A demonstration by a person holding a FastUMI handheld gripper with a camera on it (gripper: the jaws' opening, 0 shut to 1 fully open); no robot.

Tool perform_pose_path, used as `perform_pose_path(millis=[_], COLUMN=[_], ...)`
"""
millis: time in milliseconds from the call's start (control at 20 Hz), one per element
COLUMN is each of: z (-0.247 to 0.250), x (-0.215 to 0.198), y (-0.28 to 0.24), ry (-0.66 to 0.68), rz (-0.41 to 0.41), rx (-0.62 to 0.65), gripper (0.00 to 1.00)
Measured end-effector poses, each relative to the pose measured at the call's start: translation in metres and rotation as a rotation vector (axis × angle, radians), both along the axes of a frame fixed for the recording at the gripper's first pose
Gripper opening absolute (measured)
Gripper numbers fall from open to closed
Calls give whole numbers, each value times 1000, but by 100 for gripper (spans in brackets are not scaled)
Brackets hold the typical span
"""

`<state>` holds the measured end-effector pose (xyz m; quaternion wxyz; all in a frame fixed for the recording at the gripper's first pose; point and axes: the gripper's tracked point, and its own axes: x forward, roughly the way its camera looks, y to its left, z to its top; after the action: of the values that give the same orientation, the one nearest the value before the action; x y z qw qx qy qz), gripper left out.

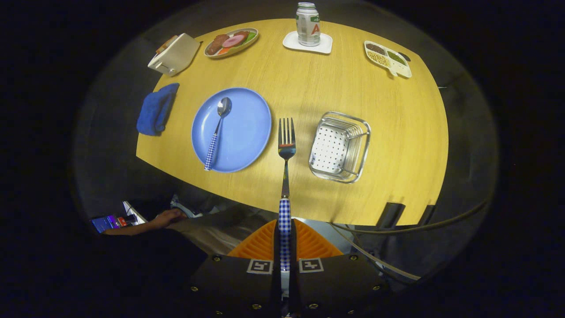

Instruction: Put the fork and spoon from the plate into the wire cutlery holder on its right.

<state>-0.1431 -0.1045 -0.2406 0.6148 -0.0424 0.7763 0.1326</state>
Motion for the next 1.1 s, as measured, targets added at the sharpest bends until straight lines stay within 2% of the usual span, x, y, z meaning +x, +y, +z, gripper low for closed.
perform_pose_path(millis=[250,750,1100], z=[-8,-35,-46], x=[13,35,49], y=[-47,-59,-52], ry=[99,335,390], rz=[50,94,47], rx=[-86,-123,-100], gripper=[7,7,12])
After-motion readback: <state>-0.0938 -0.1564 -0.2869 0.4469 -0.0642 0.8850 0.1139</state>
